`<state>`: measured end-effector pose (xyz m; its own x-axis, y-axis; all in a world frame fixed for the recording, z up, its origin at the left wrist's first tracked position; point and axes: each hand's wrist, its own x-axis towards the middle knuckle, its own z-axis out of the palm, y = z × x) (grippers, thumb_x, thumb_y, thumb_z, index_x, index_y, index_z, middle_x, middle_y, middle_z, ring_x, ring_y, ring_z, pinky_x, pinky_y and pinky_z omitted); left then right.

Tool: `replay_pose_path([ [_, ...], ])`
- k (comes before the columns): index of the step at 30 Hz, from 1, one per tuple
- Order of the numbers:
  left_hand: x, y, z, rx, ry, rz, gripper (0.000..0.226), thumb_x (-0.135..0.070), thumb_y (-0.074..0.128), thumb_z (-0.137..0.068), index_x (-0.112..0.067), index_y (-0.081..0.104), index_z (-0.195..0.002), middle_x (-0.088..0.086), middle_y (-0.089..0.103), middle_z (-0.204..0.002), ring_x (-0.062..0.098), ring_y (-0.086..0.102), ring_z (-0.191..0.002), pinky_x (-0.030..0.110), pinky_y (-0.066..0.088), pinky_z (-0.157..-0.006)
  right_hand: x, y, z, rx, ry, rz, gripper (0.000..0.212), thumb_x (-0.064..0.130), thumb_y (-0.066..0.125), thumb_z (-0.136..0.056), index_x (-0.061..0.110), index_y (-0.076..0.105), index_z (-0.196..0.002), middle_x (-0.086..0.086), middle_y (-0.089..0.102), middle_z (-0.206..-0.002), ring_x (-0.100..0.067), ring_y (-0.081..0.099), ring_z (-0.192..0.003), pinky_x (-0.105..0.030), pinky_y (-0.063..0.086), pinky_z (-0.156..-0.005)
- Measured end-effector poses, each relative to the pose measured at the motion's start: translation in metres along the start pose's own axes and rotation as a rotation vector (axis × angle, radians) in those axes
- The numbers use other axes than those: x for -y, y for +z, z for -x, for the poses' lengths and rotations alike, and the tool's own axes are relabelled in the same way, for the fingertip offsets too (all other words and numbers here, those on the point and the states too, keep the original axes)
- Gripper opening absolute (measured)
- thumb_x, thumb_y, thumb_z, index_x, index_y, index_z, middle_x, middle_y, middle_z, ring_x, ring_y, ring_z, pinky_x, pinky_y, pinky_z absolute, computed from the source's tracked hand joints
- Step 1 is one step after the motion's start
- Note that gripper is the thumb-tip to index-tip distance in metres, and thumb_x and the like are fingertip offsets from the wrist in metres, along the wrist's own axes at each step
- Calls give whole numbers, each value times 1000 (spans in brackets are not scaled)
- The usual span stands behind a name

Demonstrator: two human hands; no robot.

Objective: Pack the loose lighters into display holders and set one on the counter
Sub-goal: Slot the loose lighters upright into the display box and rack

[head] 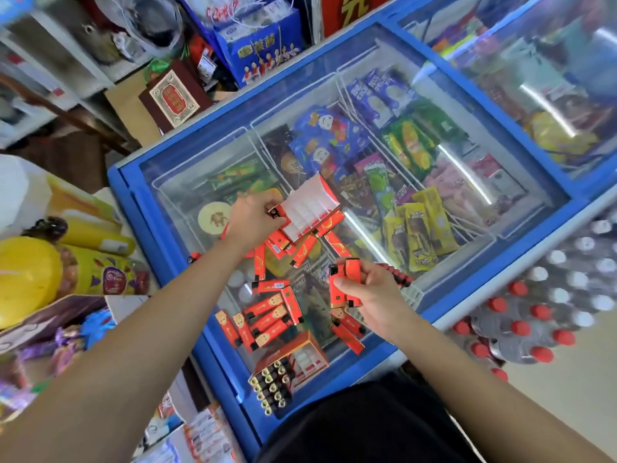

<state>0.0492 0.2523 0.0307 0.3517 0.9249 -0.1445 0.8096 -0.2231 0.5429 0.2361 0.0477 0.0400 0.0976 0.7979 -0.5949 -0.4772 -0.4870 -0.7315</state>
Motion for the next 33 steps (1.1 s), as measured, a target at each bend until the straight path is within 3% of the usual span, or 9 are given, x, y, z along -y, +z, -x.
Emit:
replay_pose_path([
  [4,-2,8,22,60,-46,4,30,-19,87,-72,-19,79,-100,-3,72,-88,14,63,-81,24,45,-72,5,3,-5,-2,-27,22,29,-5,74,-82,7,71,-109,-14,70,-88,-32,66,-84,-51,50,-81],
  [8,-2,15,40,81,-96,69,32,-18,89,-70,-21,77,-99,-9,66,-84,14,65,-82,32,54,-75,10,3,-7,30,-51,41,33,-7,73,-83,0,67,-115,-18,67,-90,-31,65,-83,-43,50,-79],
  [12,0,22,63,23,-83,152,52,-17,88,-74,-19,70,-122,-2,73,-113,17,67,-102,31,53,-92,11,4,-8,45,-53,41,36,-10,71,-82,-7,63,-118,-4,67,-75,-18,64,-68,-30,51,-67],
  [17,-1,38,103,-80,-93,272,70,-15,82,-81,-19,53,-145,-1,56,-141,12,52,-125,22,41,-100,8,8,-11,43,-22,63,35,-4,72,-85,-6,63,-118,-17,70,-96,-32,69,-91,-49,56,-89],
  [19,1,44,116,-120,-108,279,63,-16,78,-87,-18,55,-145,-1,56,-141,11,54,-123,22,44,-96,8,14,-15,21,-29,148,28,-2,72,-87,-3,65,-114,-17,68,-95,-28,69,-90,-46,56,-88],
  [21,5,52,124,-130,-81,255,56,-15,72,-92,-16,55,-145,5,56,-144,21,53,-132,40,49,-105,10,20,-22,-7,-75,293,20,1,74,-87,5,69,-106,-6,70,-85,-20,68,-82,-39,55,-82],
  [24,14,61,130,-61,-82,156,65,-10,63,-95,-27,43,-154,6,46,-154,35,46,-138,55,53,-100,17,29,-40,-38,-201,554,15,7,78,-84,16,70,-93,17,64,-70,-3,59,-67,-26,49,-72],
  [29,14,59,132,-51,-103,102,75,-5,57,-92,-36,33,-157,5,40,-157,38,40,-142,53,59,-88,28,46,-70,-25,-384,845,16,5,77,-83,9,70,-97,6,67,-84,4,60,-69,-9,43,-68],
  [33,13,56,126,-36,-98,83,69,-7,56,-93,-40,42,-152,3,42,-156,37,41,-141,55,59,-84,25,54,-93,36,-450,1025,21,1,77,-82,14,73,-98,9,68,-83,-1,60,-69,-14,46,-70],
])
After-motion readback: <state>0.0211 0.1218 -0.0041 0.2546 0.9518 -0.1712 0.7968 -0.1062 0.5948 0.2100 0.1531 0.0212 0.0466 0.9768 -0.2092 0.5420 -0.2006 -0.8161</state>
